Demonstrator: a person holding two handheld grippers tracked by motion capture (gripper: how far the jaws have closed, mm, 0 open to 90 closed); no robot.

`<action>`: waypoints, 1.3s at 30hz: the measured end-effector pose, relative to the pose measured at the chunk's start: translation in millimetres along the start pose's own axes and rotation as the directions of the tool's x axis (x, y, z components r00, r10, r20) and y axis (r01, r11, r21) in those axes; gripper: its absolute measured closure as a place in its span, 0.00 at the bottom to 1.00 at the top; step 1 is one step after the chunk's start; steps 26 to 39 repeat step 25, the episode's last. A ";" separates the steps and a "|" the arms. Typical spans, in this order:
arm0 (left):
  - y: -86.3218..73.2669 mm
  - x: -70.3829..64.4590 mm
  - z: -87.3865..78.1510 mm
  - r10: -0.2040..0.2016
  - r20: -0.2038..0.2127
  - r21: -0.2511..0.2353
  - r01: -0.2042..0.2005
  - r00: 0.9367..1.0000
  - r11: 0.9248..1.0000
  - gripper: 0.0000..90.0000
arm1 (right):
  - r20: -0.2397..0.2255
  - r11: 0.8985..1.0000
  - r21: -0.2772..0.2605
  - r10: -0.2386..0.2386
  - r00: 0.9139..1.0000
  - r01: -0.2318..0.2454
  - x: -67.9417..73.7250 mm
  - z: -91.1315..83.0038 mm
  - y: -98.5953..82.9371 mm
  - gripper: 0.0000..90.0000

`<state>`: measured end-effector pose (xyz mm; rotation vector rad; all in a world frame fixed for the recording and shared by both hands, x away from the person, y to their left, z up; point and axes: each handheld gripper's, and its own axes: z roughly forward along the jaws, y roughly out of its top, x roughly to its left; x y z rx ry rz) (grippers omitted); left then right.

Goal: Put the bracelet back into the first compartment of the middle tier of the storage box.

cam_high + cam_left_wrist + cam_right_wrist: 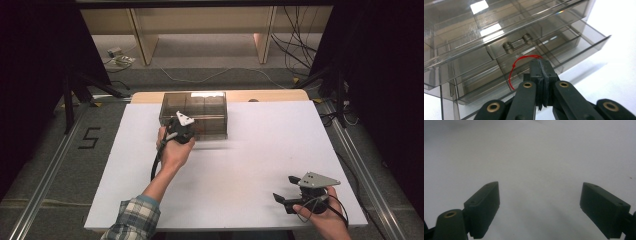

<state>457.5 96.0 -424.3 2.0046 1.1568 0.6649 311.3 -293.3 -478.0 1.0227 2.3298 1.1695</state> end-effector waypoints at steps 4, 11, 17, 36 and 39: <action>-4.9 2.3 -10.2 -0.020 0.015 -0.017 0.020 1.000 1.000 0.93 | 0.000 1.000 0.000 -0.001 1.000 0.001 0.4 -0.5 0.0 0.19; -17.6 4.0 -28.1 -0.037 0.055 -0.035 0.039 0.998 0.999 0.81 | 0.001 1.000 0.007 -0.003 1.000 0.003 0.9 0.2 0.4 0.19; -30.7 3.2 -40.5 -0.033 0.102 -0.062 0.040 0.994 0.997 0.67 | 0.002 1.000 0.006 -0.002 1.000 0.002 0.7 0.2 0.4 0.19; -88.6 -8.8 -62.7 0.000 0.252 -0.067 0.018 0.968 0.998 0.20 | -0.004 1.000 0.000 -0.003 1.000 0.003 1.0 -1.0 -0.1 0.19; -88.6 -8.8 -62.7 0.000 0.252 -0.067 0.018 0.968 0.998 0.20 | -0.004 1.000 0.000 -0.003 1.000 0.003 1.0 -1.0 -0.1 0.19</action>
